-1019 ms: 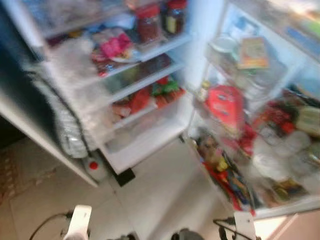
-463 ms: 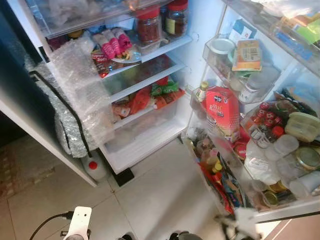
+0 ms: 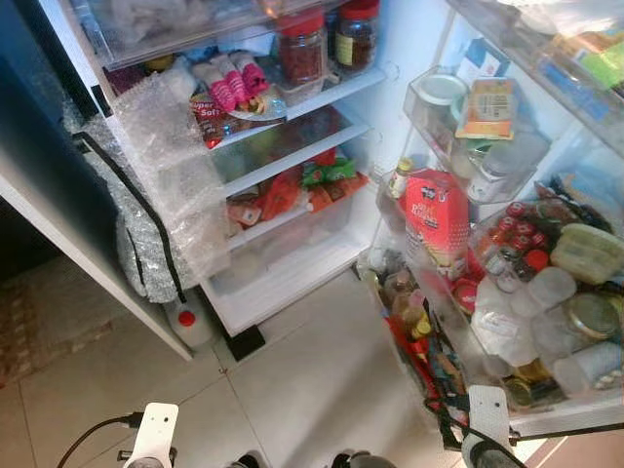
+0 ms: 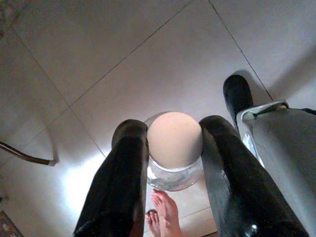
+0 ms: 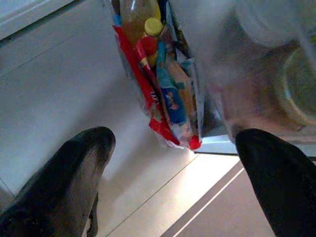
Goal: Restocking fridge
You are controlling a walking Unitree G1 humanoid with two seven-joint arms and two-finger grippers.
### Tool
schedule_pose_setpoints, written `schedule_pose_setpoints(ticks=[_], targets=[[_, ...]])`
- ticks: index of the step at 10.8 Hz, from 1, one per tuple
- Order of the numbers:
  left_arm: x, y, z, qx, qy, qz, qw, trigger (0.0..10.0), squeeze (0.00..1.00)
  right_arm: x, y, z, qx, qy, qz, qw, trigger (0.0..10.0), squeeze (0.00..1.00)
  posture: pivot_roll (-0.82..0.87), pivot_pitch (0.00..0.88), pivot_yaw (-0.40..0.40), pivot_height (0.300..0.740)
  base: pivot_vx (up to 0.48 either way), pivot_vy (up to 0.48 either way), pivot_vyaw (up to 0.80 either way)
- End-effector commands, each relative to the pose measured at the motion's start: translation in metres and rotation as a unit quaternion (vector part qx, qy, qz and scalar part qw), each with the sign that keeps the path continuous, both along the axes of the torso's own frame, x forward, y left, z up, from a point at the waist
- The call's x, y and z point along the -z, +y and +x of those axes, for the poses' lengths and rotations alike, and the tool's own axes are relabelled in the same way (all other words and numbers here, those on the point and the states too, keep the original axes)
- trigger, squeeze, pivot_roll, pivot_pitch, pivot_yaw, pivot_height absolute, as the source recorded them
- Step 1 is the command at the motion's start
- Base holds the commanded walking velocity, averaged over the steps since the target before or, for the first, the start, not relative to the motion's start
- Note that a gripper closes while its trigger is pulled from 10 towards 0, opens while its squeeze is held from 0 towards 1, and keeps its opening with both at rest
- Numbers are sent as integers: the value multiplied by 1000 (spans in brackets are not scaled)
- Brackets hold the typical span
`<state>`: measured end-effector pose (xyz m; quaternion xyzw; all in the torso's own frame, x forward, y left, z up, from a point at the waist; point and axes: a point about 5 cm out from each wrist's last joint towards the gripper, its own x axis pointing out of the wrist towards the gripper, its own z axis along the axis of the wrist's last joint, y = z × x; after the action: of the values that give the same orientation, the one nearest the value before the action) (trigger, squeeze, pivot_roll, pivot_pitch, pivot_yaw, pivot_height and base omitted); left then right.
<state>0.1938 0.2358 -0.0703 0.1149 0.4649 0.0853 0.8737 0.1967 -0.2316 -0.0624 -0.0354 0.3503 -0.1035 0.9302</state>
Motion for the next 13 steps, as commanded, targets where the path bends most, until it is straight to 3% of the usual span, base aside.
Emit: schedule_pose_setpoints(ticks=[1, 13], targets=[[3, 4, -9, -4, 13, 6, 1000, 10000, 0, 4, 0, -7, 7, 10, 2, 1000, 10000, 0, -192, 201, -5, 740, 0, 0, 0], [3, 4, -8, 0, 11, 4, 1000, 10000, 0, 5, 1, -9, 0, 15, -3, 1000, 10000, 0, -191, 201, -5, 740, 0, 0, 0]])
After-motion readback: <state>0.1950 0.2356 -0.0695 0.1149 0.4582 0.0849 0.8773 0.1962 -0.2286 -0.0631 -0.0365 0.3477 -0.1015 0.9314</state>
